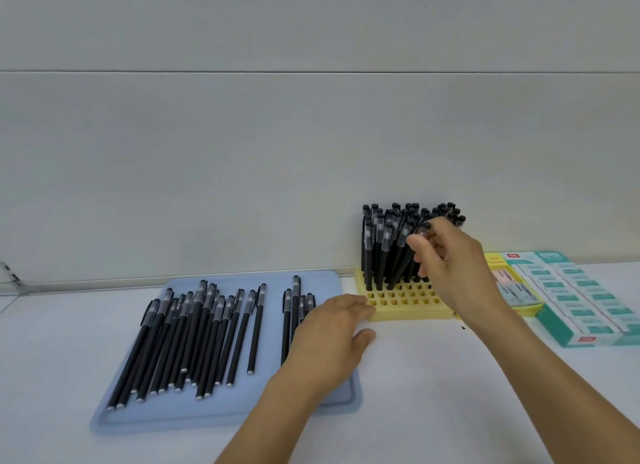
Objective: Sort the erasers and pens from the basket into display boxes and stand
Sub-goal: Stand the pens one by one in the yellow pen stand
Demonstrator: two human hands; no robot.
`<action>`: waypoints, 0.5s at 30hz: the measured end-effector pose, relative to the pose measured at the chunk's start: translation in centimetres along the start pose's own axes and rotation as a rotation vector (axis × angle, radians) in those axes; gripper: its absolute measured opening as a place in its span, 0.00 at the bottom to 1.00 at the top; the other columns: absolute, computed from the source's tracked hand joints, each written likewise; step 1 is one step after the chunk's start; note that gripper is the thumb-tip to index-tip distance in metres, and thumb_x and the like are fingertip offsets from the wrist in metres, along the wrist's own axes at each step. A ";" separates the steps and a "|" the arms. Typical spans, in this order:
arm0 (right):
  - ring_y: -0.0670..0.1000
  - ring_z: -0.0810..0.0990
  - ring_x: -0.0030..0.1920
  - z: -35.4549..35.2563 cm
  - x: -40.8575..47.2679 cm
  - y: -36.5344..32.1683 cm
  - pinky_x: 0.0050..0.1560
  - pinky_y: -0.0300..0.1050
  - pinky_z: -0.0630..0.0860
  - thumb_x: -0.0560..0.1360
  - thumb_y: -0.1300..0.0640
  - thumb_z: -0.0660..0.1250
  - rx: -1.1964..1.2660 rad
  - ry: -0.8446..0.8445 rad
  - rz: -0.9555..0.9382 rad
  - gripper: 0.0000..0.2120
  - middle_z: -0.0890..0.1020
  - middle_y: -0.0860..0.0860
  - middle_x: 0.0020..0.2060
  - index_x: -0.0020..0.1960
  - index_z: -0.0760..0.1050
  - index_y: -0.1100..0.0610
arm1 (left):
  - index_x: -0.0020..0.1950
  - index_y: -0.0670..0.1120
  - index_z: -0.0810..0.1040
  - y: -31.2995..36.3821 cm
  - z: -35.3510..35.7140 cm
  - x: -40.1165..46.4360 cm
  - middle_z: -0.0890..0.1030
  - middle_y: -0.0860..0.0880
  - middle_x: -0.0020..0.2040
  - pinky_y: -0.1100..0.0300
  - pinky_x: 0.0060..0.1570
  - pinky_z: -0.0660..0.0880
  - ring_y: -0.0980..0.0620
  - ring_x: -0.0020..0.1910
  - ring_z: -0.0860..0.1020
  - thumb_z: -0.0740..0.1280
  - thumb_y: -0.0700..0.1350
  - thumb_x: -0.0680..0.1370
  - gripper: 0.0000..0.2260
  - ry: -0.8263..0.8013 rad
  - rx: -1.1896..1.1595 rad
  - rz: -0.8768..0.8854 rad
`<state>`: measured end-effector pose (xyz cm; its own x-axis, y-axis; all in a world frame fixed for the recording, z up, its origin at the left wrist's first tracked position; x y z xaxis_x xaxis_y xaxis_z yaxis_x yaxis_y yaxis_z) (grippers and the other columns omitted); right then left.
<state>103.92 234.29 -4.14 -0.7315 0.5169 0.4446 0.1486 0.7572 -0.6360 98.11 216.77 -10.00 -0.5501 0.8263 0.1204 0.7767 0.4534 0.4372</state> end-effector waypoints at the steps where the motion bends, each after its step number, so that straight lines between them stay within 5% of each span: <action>1: 0.55 0.80 0.35 0.2 0.0 0.0 0.39 0.58 0.78 0.78 0.47 0.61 -0.015 -0.019 0.008 0.11 0.80 0.50 0.34 0.43 0.69 0.54 | 0.73 0.54 0.69 0.1 -0.1 0.1 0.66 0.58 0.74 0.64 0.69 0.58 0.58 0.71 0.64 0.59 0.51 0.82 0.18 -0.002 0.012 0.008; 9: 0.51 0.80 0.34 0.9 0.7 -0.6 0.37 0.53 0.78 0.76 0.48 0.66 -0.075 -0.020 0.071 0.10 0.80 0.48 0.32 0.43 0.73 0.53 | 0.72 0.52 0.71 0.4 -0.6 0.1 0.68 0.56 0.72 0.61 0.69 0.59 0.55 0.70 0.65 0.61 0.52 0.81 0.19 -0.003 0.060 0.030; 12: 0.48 0.76 0.36 0.6 -1.0 -0.9 0.36 0.47 0.71 0.75 0.44 0.68 -0.085 0.081 0.139 0.14 0.75 0.46 0.32 0.51 0.68 0.51 | 0.74 0.54 0.65 -1.1 -1.5 -1.7 0.65 0.56 0.73 0.61 0.71 0.54 0.55 0.73 0.60 0.60 0.55 0.81 0.21 0.115 0.066 -0.117; 15: 0.47 0.75 0.34 2.0 -3.6 -3.0 0.35 0.45 0.69 0.75 0.45 0.67 -0.024 0.049 0.086 0.09 0.75 0.45 0.30 0.47 0.71 0.49 | 0.74 0.52 0.63 -4.0 -3.1 -3.7 0.66 0.51 0.71 0.56 0.68 0.61 0.50 0.71 0.63 0.59 0.60 0.79 0.25 0.233 0.280 -0.359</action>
<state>104.76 229.38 -5.06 -0.6818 0.5988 0.4202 0.2256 0.7185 -0.6579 96.07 210.87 -9.47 -0.8266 0.5200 0.2153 0.5608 0.7936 0.2360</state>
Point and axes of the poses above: each hand's wrist, its own x-axis towards the middle knuckle, its own z-axis out of the palm, y = z × x, the point moved 4 cm from there along x, towards the middle knuckle
